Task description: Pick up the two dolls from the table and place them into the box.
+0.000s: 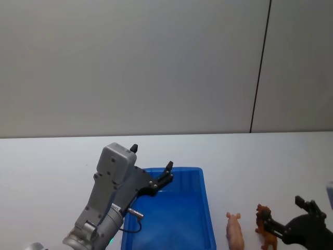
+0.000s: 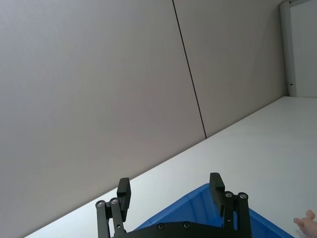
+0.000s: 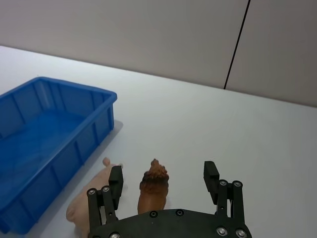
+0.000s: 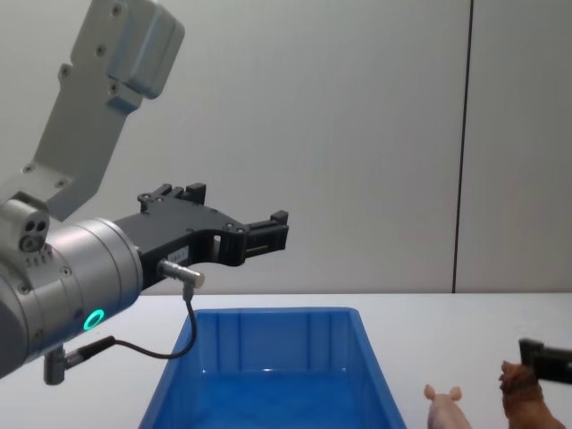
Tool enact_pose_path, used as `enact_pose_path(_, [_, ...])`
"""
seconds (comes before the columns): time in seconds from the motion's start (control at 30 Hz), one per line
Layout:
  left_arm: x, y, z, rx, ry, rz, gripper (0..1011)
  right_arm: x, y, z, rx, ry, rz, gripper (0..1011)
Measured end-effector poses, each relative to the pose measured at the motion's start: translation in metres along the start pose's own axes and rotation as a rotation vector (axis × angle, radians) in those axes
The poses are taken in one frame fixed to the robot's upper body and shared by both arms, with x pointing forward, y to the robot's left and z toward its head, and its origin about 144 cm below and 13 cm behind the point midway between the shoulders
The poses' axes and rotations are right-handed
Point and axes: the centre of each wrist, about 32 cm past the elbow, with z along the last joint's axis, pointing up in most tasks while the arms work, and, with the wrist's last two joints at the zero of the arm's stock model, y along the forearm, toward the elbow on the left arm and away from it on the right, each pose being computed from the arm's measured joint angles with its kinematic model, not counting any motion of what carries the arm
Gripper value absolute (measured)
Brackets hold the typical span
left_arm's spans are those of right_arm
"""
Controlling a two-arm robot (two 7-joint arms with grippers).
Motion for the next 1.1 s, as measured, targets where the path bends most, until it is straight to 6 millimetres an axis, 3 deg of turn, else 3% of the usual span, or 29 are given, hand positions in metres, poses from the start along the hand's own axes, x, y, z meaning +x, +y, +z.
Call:
enact_pose_path(0.87, [0.0,0.0,0.0,0.0,0.0,0.0,1003,-0.005,0.011,-0.024,-0.194,0.07,0.037,996])
enact_pose_path(1.1, [0.0,0.0,0.0,0.0,0.0,0.0,1003,-0.006,0.013,-0.027,-0.219,0.09,0.052,805])
